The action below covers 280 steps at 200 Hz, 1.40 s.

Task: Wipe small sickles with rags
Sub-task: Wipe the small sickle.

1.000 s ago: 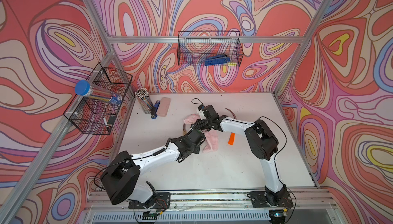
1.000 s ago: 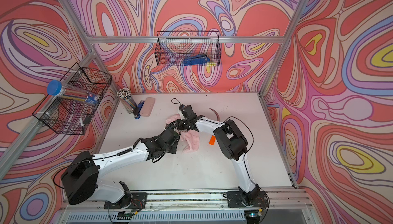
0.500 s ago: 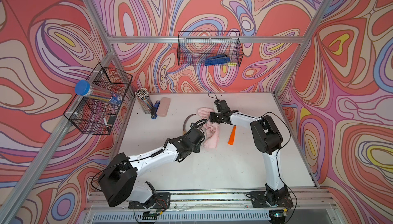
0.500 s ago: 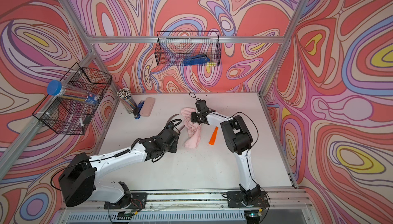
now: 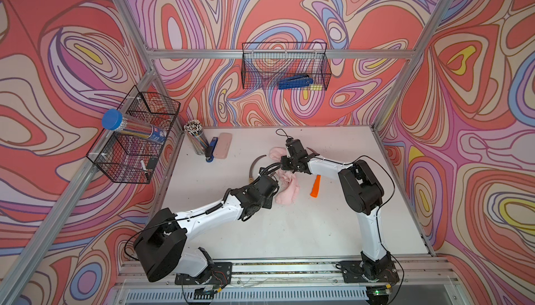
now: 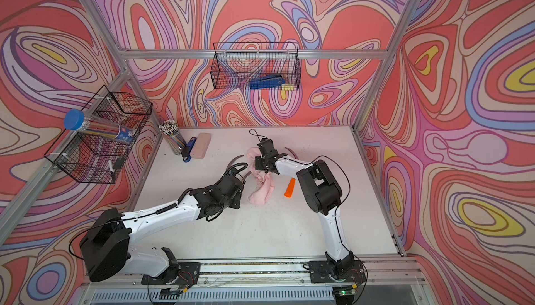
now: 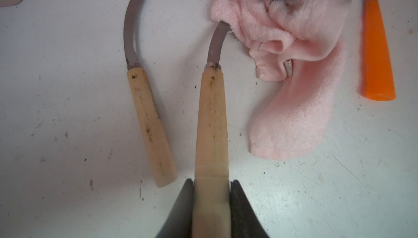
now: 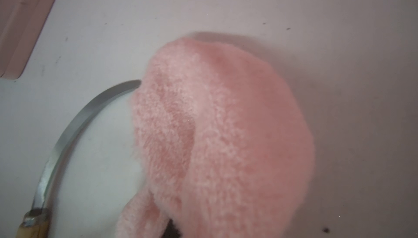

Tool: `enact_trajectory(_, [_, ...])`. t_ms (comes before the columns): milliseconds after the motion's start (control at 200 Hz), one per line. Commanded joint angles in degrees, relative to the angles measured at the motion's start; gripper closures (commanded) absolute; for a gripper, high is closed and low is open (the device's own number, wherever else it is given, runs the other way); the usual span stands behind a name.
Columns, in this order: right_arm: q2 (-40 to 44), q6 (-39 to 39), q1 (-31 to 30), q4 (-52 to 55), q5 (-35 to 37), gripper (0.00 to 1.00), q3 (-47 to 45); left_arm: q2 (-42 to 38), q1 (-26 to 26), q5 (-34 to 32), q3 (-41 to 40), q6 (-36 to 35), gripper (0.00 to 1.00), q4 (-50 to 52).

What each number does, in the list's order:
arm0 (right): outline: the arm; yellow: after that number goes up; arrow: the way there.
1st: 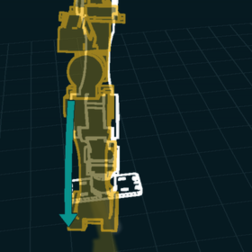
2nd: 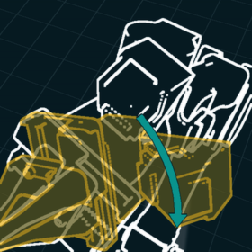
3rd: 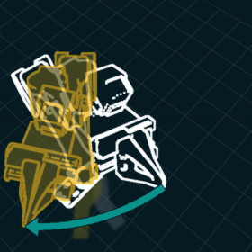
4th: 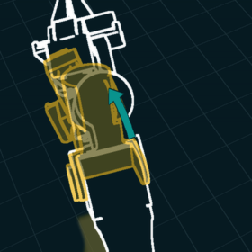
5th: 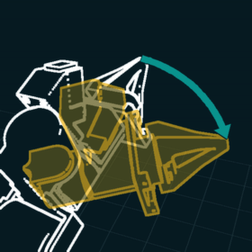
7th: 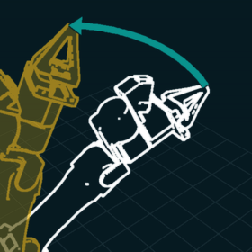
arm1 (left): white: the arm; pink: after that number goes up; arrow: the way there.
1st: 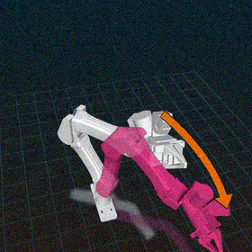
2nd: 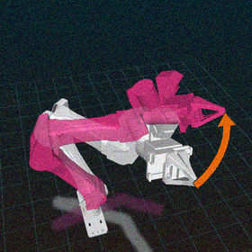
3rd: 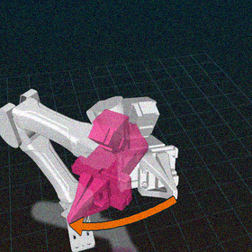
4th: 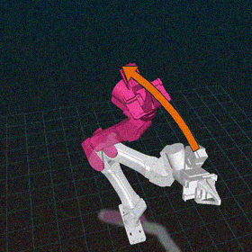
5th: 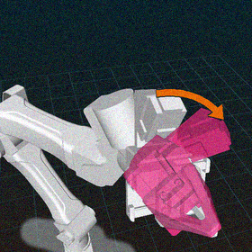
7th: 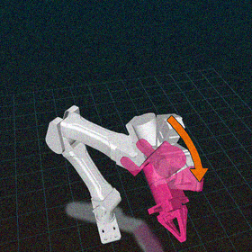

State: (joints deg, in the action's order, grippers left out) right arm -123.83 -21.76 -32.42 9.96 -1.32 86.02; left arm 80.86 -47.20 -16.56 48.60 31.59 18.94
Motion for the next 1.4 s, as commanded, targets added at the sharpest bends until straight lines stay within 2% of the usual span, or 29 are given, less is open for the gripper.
enact_trajectory(0, [3.3,1.2,-5.4,0.3,-3.1,1.00,-0.9,-0.4,0.1,-1.3,0.1,0.3,1.00,0.4])
enact_trajectory(65, [4.2,1.3,-7.2,-0.5,-5.1,1.00,-1.5,0.0,0.1,-1.2,0.3,0.2,1.00,0.4])
enact_trajectory(200, [6.5,-0.5,-7.8,-4.5,-13.9,1.00,-4.7,0.7,0.1,-1.1,0.7,0.2,1.00,0.2])
enact_trajectory(396, [4.6,-0.6,-7.2,-3.2,-12.0,1.00,-4.2,0.4,0.1,-0.7,0.7,0.3,1.00,0.2])
enact_trajectory(516, [0.4,-2.0,-3.7,-3.1,-15.6,1.00,-2.3,0.1,0.1,-0.8,0.7,0.4,1.00,0.4])
enact_trajectory(781, [-3.8,-3.7,6.5,-3.5,-15.3,1.00,-2.5,-0.7,0.1,-1.2,0.4,0.3,1.00,0.7])
enact_trajectory(956, [-3.0,-3.3,10.9,-1.9,-10.7,1.00,-2.9,-1.2,0.1,-1.5,0.1,0.2,1.00,0.8])
enact_trajectory(1142, [0.0,-1.9,11.2,0.3,-3.1,1.00,-4.0,-1.2,0.1,-1.8,0.0,0.4,1.00,0.8])
enact_trajectory(1267, [1.3,-1.7,11.9,2.9,5.6,1.00,-3.9,-1.6,0.1,-2.2,-0.2,0.5,1.00,1.1])
enact_trajectory(1397, [0.8,-2.8,15.2,3.9,4.7,1.00,-2.8,-2.8,0.1,-2.5,-1.3,0.8,1.00,1.1])
